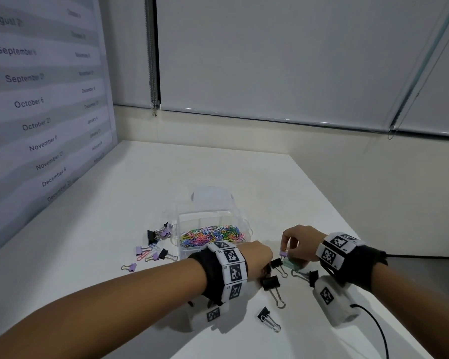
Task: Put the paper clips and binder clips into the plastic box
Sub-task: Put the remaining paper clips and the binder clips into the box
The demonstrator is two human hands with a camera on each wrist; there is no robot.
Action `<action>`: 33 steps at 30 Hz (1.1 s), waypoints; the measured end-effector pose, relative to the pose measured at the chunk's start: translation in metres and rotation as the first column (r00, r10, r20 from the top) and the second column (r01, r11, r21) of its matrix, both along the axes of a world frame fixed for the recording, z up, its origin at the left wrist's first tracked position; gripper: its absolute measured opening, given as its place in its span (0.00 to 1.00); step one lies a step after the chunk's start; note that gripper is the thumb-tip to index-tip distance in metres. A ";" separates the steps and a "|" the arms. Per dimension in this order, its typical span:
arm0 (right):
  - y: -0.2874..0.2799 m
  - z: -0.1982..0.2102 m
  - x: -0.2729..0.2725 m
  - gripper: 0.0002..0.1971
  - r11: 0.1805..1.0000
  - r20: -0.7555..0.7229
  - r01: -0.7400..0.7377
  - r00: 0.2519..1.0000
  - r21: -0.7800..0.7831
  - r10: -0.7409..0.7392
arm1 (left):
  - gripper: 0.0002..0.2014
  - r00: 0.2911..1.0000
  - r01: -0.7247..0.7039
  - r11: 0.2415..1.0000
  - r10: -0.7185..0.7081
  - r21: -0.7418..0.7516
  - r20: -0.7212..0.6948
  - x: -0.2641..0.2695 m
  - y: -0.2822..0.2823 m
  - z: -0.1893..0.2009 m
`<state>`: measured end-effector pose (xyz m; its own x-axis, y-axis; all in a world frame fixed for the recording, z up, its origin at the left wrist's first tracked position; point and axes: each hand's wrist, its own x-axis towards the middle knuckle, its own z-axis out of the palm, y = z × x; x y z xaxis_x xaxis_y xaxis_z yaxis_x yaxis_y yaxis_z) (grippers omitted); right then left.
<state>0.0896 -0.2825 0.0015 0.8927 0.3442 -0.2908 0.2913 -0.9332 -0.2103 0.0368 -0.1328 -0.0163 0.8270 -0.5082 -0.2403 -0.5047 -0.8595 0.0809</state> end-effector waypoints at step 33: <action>0.091 0.008 0.014 0.02 0.907 0.199 -0.384 0.916 0.172 0.349 | 0.11 0.798 -0.553 0.774 0.598 -0.308 0.072 0.001 0.209 0.033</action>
<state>0.1039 -0.1918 0.0091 0.7205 0.6921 -0.0436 0.6501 -0.6960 -0.3050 0.0377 0.0767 0.0168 0.9986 0.0520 -0.0124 0.0533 -0.9509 0.3049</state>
